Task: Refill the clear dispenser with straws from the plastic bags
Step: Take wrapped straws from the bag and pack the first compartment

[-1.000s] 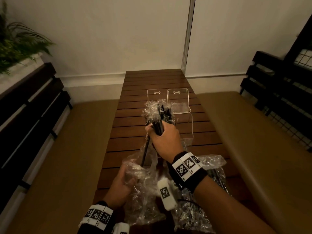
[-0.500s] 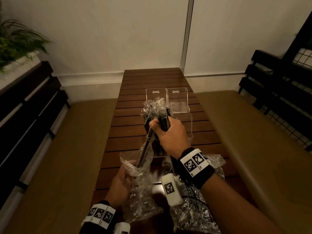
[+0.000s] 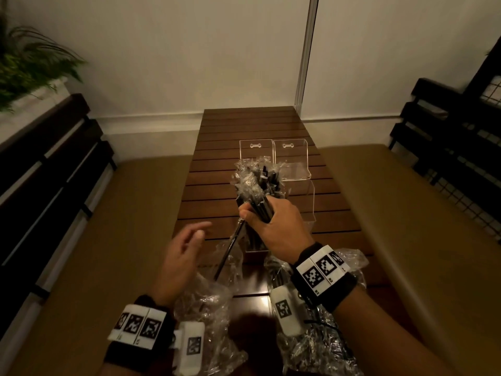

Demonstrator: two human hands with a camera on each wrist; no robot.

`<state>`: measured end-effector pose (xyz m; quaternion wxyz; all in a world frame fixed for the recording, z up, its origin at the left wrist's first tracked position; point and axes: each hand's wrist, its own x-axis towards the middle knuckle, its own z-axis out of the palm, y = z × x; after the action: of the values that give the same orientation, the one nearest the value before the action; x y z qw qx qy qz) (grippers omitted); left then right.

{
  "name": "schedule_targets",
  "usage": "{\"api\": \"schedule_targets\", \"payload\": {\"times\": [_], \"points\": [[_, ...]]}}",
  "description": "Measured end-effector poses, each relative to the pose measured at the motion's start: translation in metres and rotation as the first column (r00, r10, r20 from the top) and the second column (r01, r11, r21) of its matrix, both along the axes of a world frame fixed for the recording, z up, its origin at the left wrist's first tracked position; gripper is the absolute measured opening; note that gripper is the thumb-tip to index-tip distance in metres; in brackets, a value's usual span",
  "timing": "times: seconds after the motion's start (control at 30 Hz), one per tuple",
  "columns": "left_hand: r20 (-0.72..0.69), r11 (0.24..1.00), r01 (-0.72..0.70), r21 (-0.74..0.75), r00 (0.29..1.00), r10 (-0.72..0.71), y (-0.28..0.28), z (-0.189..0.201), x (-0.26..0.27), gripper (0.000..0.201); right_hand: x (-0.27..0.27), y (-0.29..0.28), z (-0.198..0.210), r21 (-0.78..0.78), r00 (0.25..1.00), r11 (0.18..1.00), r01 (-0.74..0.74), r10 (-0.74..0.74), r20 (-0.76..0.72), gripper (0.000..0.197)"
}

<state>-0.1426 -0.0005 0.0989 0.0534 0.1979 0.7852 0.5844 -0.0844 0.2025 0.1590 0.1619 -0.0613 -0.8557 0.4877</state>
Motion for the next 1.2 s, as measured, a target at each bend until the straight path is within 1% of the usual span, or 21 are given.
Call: {"api": "schedule_targets", "payload": {"times": [0.07, 0.1, 0.13, 0.27, 0.33, 0.43, 0.53, 0.6, 0.7, 0.77, 0.83, 1.0, 1.1, 1.2], "points": [[-0.005, 0.976, 0.171, -0.137, 0.985, -0.174, 0.006, 0.004, -0.004, 0.028, 0.0, -0.001, 0.0, -0.005, 1.0, 1.0, 0.008, -0.008, 0.002, 0.012], [0.0, 0.962, 0.219, -0.163, 0.975, -0.221, 0.007, 0.003, -0.005, 0.026, -0.001, 0.0, 0.0, -0.007, 1.0, 1.0, 0.014, -0.014, 0.002, 0.012], [0.009, 0.957, 0.241, -0.16, 0.97, -0.243, 0.008, 0.001, -0.005, 0.023, -0.001, 0.0, -0.001, -0.007, 1.0, 1.0, 0.019, -0.019, 0.003, 0.012], [0.056, 0.958, 0.282, -0.043, 0.959, -0.28, 0.015, -0.002, -0.002, 0.016, -0.002, 0.001, -0.003, -0.01, 0.999, 0.999, 0.037, -0.037, -0.004, 0.011], [0.032, 0.959, 0.277, -0.051, 0.961, -0.276, 0.017, -0.004, -0.003, 0.013, -0.003, 0.002, -0.005, -0.014, 0.999, 0.999, 0.046, -0.046, -0.006, 0.01], [-0.055, 0.961, 0.239, -0.137, 0.967, -0.248, 0.021, -0.005, -0.006, 0.008, -0.002, -0.001, -0.011, -0.043, 0.999, 0.998, 0.051, -0.051, 0.009, 0.016], [-0.084, 0.974, 0.192, -0.119, 0.976, -0.203, 0.024, -0.004, -0.006, 0.01, -0.001, -0.006, -0.018, -0.073, 0.997, 0.994, 0.079, -0.079, 0.005, 0.023], [-0.082, 0.983, 0.16, -0.085, 0.983, -0.167, 0.025, -0.005, -0.007, 0.012, 0.002, -0.011, -0.022, -0.047, 0.996, 0.995, 0.088, -0.087, 0.026, 0.025], [-0.108, 0.99, 0.124, -0.068, 0.986, -0.131, 0.027, -0.008, -0.007, 0.014, 0.004, -0.019, -0.031, -0.046, 0.996, 0.998, 0.039, -0.035, 0.077, 0.029], [-0.14, 0.992, 0.096, -0.084, 0.984, -0.107, 0.029, -0.008, -0.007, 0.013, 0.004, -0.024, -0.034, -0.02, 0.994, 1.0, 0.022, -0.02, 0.109, 0.028], [-0.163, 0.992, 0.077, -0.101, 0.982, -0.093, 0.031, -0.009, -0.007, 0.014, 0.003, -0.026, -0.036, 0.008, 0.991, 0.999, 0.037, -0.038, 0.129, 0.026], [-0.163, 0.991, 0.079, -0.111, 0.982, -0.096, 0.029, -0.013, -0.008, 0.015, 0.0, -0.026, -0.036, 0.074, 0.99, 0.996, 0.052, -0.061, 0.124, 0.016], [-0.198, 0.99, 0.063, -0.127, 0.976, -0.087, 0.032, -0.011, -0.006, 0.018, -0.002, -0.025, -0.035, 0.121, 0.989, 0.991, 0.061, -0.076, 0.124, 0.015], [-0.201, 0.991, 0.06, -0.124, 0.976, -0.084, 0.036, -0.009, -0.005, 0.02, -0.003, -0.025, -0.035, 0.12, 0.987, 0.989, 0.083, -0.098, 0.127, 0.019]]}}
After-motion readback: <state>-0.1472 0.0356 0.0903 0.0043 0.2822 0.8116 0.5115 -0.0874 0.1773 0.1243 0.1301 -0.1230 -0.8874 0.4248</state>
